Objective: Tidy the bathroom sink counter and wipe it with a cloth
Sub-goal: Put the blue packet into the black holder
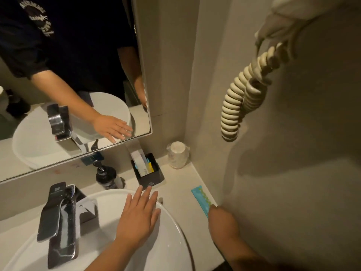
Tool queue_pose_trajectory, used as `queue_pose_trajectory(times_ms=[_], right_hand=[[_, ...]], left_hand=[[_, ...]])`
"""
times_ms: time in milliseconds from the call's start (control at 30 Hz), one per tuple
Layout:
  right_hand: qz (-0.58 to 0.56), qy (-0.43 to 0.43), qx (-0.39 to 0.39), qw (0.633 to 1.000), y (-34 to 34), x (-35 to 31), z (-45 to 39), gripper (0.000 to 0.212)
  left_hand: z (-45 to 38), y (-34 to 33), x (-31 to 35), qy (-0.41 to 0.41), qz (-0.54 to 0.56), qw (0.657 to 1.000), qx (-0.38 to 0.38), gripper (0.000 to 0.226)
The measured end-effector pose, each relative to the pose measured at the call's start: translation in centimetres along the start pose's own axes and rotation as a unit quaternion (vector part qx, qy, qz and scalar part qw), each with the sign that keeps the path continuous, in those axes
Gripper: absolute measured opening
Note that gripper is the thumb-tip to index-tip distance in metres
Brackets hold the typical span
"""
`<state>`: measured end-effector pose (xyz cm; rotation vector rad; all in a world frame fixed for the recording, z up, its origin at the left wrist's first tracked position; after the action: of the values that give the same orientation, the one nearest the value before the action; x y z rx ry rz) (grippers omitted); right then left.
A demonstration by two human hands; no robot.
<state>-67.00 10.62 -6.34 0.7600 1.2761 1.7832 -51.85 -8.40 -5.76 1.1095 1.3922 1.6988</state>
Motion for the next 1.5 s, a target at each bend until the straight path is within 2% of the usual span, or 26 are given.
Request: queue_pose_trajectory(times_ms=[233, 333, 433, 533, 633, 733, 800, 867, 1000, 1167, 1267, 1500], right_hand=[[-0.003, 0.004, -0.008, 1.0, -1.9, 0.1, -0.3, 0.025], [-0.131, -0.013, -0.048, 0.99, -2.1, 0.9, -0.8, 0.004], [-0.321, -0.042, -0.089, 0.942, -1.4, 1.4, -1.3, 0.022], [-0.493, -0.044, -0.098, 0.863, 2.2, -0.5, -1.3, 0.03], [-0.553, 0.014, -0.105, 0.826, 7.0, -3.9, -1.8, 0.035], [-0.586, 0.077, -0.125, 0.797, 11.1, -7.8, -3.0, 0.023], [-0.583, 0.119, -0.123, 0.795, 13.0, -10.4, -4.1, 0.019], [-0.578, 0.151, -0.113, 0.794, 14.5, -13.2, -5.2, 0.017], [-0.564, 0.223, -0.098, 0.789, 16.4, -17.9, -7.0, 0.015], [-0.567, 0.251, -0.101, 0.778, 16.1, -20.0, -9.2, 0.018], [-0.545, 0.258, -0.096, 0.792, 15.1, -19.9, -10.1, 0.009], [-0.5, 0.254, -0.082, 0.824, 13.0, -18.9, -11.1, 0.008]], left_hand=[[0.1, -0.1, 0.0, 0.012, 0.018, 1.0, -0.009, 0.077], [0.1, -0.2, -0.2, 0.012, 0.012, 1.0, -0.018, 0.073], [0.0, -0.4, -0.1, 0.013, 0.003, 1.0, -0.024, 0.07], [0.1, 0.2, 0.0, 0.013, 0.023, 0.999, -0.029, 0.076], [0.1, 1.9, 0.6, 0.036, 0.074, 0.996, -0.02, 0.073], [-0.3, 5.3, 0.3, 0.106, 0.207, 0.97, 0.077, 0.046], [-0.8, 8.0, -0.6, 0.159, 0.321, 0.918, 0.168, 0.032], [-1.4, 10.3, -1.4, 0.182, 0.4, 0.869, 0.226, 0.02], [-3.5, 13.0, -3.7, 0.221, 0.437, 0.826, 0.281, 0.015], [-5.5, 13.2, -5.6, 0.262, 0.416, 0.816, 0.304, 0.014], [-6.3, 11.9, -5.9, 0.28, 0.412, 0.817, 0.289, 0.015], [-7.0, 8.5, -6.0, 0.294, 0.403, 0.828, 0.258, 0.013]])
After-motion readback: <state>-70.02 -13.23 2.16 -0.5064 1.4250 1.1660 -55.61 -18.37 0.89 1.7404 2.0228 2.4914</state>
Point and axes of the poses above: each hand's wrist, its own z-axis away from the middle knuckle, its own y-axis out of the back of the hand, x = y × z, the point moved 6 cm from there along -z, towards the middle knuckle, and after that the axes turned 5 degrees about -y, right-handed, at the moved point
